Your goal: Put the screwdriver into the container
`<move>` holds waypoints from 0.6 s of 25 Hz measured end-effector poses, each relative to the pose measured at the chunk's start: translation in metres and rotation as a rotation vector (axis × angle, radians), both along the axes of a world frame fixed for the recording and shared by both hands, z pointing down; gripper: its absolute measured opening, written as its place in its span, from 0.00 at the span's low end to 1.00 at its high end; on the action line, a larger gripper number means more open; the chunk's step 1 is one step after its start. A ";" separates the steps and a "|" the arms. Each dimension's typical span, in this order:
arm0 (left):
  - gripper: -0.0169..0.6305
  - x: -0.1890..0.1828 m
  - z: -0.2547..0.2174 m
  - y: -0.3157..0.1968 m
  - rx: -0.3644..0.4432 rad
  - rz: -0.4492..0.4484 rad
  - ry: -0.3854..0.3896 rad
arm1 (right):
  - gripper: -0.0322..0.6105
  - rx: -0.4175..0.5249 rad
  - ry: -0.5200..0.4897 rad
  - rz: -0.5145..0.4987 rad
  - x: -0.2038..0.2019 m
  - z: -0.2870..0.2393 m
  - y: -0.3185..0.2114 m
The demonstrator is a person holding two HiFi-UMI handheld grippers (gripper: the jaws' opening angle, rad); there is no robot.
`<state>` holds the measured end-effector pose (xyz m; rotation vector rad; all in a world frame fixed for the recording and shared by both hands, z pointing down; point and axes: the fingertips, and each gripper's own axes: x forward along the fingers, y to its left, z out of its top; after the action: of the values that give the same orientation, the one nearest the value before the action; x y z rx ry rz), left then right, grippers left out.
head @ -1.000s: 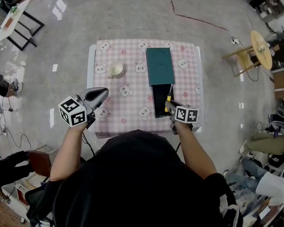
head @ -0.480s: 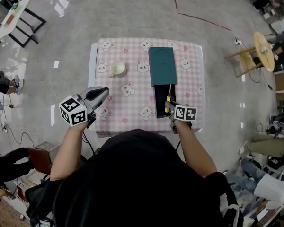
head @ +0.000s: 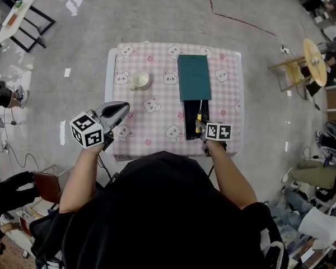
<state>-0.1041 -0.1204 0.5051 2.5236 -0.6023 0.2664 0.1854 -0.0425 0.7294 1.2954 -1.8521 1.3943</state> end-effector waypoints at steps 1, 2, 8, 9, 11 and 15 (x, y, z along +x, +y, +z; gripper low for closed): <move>0.03 0.000 0.000 0.000 -0.001 0.000 0.000 | 0.21 -0.006 0.003 -0.003 0.000 0.001 0.001; 0.03 0.000 0.000 0.000 -0.001 0.000 0.000 | 0.22 -0.012 0.005 -0.008 -0.001 0.003 0.002; 0.03 0.000 0.002 -0.007 -0.008 -0.001 -0.003 | 0.22 -0.046 0.011 -0.022 -0.003 0.014 0.001; 0.03 0.000 0.002 -0.008 -0.009 -0.001 -0.004 | 0.22 -0.050 0.011 -0.024 -0.003 0.014 0.000; 0.03 0.000 0.001 -0.011 -0.010 -0.001 -0.006 | 0.22 -0.056 0.013 -0.032 -0.004 0.015 -0.003; 0.03 0.000 0.001 -0.012 -0.016 -0.001 -0.008 | 0.22 -0.072 0.025 -0.052 -0.006 0.019 0.000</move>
<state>-0.1038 -0.1325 0.5066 2.5076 -0.6019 0.2801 0.1798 -0.0428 0.7485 1.2157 -1.7893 1.3990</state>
